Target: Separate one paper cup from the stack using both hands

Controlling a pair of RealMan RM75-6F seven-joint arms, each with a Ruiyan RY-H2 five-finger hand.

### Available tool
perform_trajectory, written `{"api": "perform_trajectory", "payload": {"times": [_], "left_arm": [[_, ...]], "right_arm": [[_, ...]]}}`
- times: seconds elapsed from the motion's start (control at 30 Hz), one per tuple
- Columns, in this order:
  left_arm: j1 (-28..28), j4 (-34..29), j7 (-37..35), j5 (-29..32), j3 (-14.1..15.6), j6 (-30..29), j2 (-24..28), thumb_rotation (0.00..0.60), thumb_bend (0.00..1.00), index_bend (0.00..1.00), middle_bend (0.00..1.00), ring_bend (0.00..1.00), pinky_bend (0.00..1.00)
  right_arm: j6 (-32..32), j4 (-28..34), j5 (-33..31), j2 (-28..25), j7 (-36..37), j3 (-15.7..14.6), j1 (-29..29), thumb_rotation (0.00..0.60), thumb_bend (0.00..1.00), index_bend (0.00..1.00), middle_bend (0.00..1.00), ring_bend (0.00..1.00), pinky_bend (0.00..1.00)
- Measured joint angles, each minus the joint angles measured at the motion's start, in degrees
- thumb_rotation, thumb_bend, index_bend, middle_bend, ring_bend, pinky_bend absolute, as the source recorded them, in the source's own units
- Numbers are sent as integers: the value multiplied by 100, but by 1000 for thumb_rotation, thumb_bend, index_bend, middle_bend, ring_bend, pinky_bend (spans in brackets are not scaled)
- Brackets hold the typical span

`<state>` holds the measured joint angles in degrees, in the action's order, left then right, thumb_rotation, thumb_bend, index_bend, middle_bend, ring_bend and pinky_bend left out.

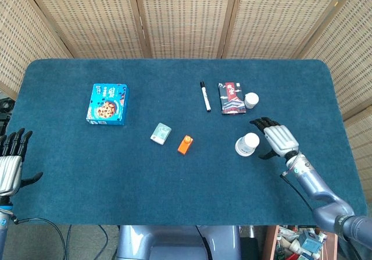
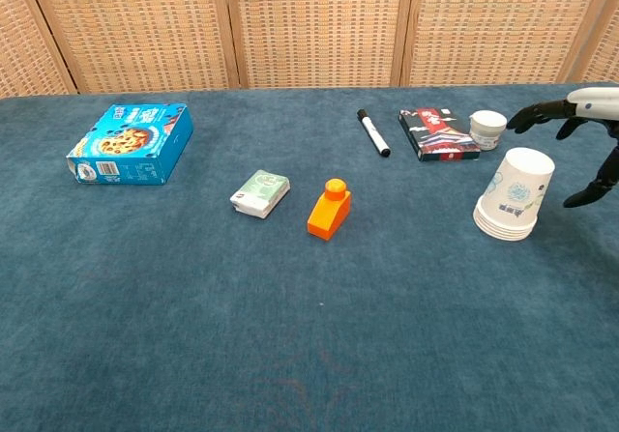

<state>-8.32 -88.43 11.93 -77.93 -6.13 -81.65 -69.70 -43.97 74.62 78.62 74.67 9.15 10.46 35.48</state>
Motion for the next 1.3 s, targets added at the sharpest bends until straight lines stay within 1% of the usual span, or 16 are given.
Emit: {"api": "perform_trajectory", "payload": {"times": [0.13, 0.23, 0.47, 0.6, 0.63, 0.73, 0.87, 1.07, 1.2, 1.3], "left_arm": [[-22, 31, 59, 61, -14, 39, -35, 600, 127, 0, 0, 0, 0], [-37, 55, 95, 102, -17, 70, -57, 600, 126, 0, 0, 0, 0], [-52, 91, 120, 152, -24, 85, -81, 600, 127, 0, 0, 0, 0], [-59, 104, 127, 177, -26, 96, -86, 600, 127, 0, 0, 0, 0], [-59, 104, 128, 182, -27, 96, -87, 600, 127, 0, 0, 0, 0], [-59, 112, 122, 193, -24, 98, -87, 600, 127, 0, 0, 0, 0], [-64, 113, 140, 202, -21, 102, -93, 600, 127, 0, 0, 0, 0], [-76, 100, 160, 203, -10, 117, -96, 600, 128, 0, 0, 0, 0], [-120, 101, 135, 194, -14, 184, -90, 600, 128, 0, 0, 0, 0], [-234, 144, 35, 136, -45, 304, -86, 600, 128, 0, 0, 0, 0]], "right_arm": [[40, -92, 88, 60, 256, -38, 107, 600, 188, 216, 265, 166, 323], [70, -89, 124, 77, 406, -49, 187, 600, 211, 252, 287, 195, 353], [156, -195, 73, 230, 326, -82, 367, 600, 285, 335, 379, 273, 435], [144, -269, 33, 312, 223, -88, 418, 600, 340, 438, 469, 358, 521], [130, -307, 12, 346, 168, -88, 431, 600, 363, 470, 500, 388, 552], [67, -402, -56, 435, 32, -86, 450, 600, 433, 526, 558, 454, 613], [-86, -515, -91, 523, -163, -93, 447, 600, 480, 542, 579, 481, 662], [-257, -459, -44, 500, -131, -123, 423, 600, 503, 549, 587, 488, 665], [-414, -308, -1, 426, 105, -67, 403, 600, 505, 554, 592, 493, 665], [-470, -82, -45, 316, 479, 65, 401, 600, 513, 559, 598, 499, 665]]}}
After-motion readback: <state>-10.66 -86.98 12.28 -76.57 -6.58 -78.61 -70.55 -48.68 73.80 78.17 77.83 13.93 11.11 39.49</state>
